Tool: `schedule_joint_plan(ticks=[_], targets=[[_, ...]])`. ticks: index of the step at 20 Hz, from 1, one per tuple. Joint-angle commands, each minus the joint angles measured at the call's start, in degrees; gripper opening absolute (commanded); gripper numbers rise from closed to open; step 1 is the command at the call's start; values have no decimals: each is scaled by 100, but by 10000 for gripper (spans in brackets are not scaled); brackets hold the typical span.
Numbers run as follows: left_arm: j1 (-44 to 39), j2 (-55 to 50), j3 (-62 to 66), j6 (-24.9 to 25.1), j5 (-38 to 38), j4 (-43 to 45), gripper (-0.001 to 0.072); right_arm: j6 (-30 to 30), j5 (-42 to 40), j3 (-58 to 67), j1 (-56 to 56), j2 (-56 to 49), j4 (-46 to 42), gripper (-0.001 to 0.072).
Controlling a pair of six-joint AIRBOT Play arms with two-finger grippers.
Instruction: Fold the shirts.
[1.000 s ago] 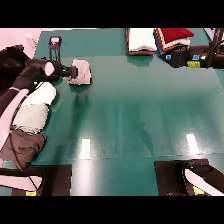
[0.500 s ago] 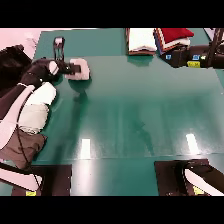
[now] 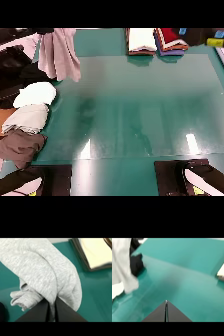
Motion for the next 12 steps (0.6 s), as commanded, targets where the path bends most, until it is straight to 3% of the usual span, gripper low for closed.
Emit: schedule_joint_plan(ticks=[1,5,6,7,8,10,12], targets=[[-848,345,-57,96,-1370,-26,24,-4,-7,435,2,2,-17,14],[-2009,52,-807,105,-1047,-496,26,-4,24,461,2,2,-17,14],[-2232,-63,-990,170,-837,-682,125,-4,48,461,2,2,-17,14],[-2385,-188,-1119,197,-612,-848,432,-4,57,461,2,2,-17,14],[-2461,-323,-1174,188,-409,-949,579,-4,74,461,2,2,-17,14],[-2385,-468,-1172,184,-175,-894,579,-4,149,463,0,4,-17,29],[-2011,-468,-1172,179,-116,-887,579,-4,365,455,2,0,-17,310]])
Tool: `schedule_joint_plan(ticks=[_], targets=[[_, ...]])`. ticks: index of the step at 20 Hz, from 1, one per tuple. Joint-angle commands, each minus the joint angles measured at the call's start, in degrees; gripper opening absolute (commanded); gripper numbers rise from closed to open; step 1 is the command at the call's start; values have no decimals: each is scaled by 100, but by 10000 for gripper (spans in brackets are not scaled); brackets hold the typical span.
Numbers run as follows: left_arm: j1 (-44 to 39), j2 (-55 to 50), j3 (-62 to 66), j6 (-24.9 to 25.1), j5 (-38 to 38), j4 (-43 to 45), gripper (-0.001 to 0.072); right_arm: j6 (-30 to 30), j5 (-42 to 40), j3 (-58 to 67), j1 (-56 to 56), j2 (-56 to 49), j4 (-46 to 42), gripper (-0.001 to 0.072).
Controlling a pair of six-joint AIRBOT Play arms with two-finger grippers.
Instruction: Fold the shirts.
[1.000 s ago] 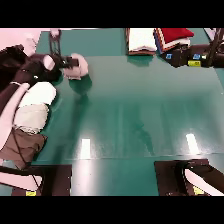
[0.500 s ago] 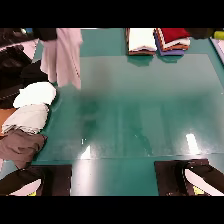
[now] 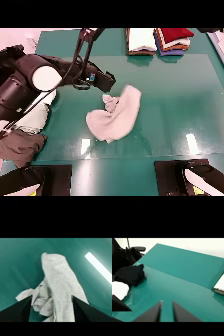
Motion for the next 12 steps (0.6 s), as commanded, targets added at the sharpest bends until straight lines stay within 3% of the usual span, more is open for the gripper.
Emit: schedule_joint_plan(ticks=[1,5,12], targets=[[398,-127,-92,-50,164,-116,579,2,400,2,2,-4,-9,340],[1292,-577,-114,-68,-437,-509,579,116,1215,-63,2,-7,-466,339],[1298,-2430,-221,726,-608,-2616,579,291,826,-1827,2,354,-431,339]])
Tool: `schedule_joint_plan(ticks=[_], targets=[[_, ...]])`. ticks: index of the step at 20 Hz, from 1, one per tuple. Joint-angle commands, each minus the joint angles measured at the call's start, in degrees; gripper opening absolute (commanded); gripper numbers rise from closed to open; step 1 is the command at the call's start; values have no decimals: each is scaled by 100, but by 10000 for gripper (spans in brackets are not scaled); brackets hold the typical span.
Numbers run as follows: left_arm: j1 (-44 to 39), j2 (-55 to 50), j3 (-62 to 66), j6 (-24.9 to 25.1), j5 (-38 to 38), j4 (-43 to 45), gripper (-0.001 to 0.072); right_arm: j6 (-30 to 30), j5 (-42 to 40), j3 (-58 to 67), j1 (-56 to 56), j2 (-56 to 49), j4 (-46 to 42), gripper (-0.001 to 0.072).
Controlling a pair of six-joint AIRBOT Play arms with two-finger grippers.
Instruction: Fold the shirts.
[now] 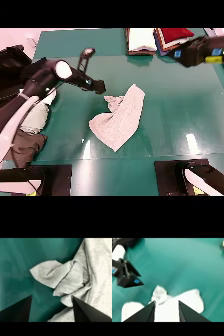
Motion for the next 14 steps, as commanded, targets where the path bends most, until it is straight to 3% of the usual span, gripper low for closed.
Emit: schedule_joint_plan(ticks=[1,6,7,8,9,10,14], targets=[[-17,-885,-17,446,-107,-1215,579,122,-116,-815,2,109,57,339],[-208,-1276,-17,968,-87,-1635,578,136,-400,-1486,2,107,57,339],[-219,-1285,-17,955,-81,-1512,530,136,-404,-1585,2,107,52,339],[-216,-1283,-15,955,-81,-1427,412,136,-391,-1657,2,107,39,339],[-166,-1279,0,955,-96,-1388,260,136,-374,-1729,2,107,39,339],[-68,-1274,57,951,-142,-1373,51,138,-365,-1821,2,107,39,339],[492,-1073,568,909,-398,-1322,24,208,-382,-2833,7,92,7,335]])
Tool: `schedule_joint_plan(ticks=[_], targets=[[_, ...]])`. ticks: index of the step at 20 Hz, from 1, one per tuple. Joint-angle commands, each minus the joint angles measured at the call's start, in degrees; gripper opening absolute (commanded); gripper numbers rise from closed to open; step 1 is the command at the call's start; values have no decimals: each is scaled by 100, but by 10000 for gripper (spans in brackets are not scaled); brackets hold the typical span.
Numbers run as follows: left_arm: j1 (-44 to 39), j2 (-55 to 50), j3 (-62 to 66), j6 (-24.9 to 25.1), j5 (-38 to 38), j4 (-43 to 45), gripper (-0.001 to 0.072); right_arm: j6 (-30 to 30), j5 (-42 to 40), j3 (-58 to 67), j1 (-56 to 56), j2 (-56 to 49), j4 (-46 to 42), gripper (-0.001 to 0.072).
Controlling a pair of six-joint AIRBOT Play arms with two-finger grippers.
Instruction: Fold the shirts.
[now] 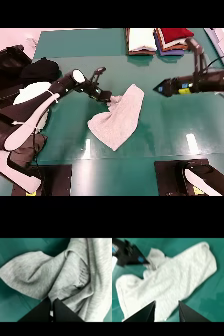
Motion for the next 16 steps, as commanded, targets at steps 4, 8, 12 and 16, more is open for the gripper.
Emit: schedule_joint_plan(ticks=[4,8,12,16], targets=[[632,317,560,17,-162,256,25,201,-175,-1838,138,-610,538,507],[656,326,557,15,-197,535,24,-33,-1436,-2212,1113,-1596,1764,506],[669,326,557,17,-339,739,25,-33,-2400,-1582,2157,-2573,2291,505],[669,326,557,17,-391,925,25,-35,-2629,-732,2601,-3399,2264,410]])
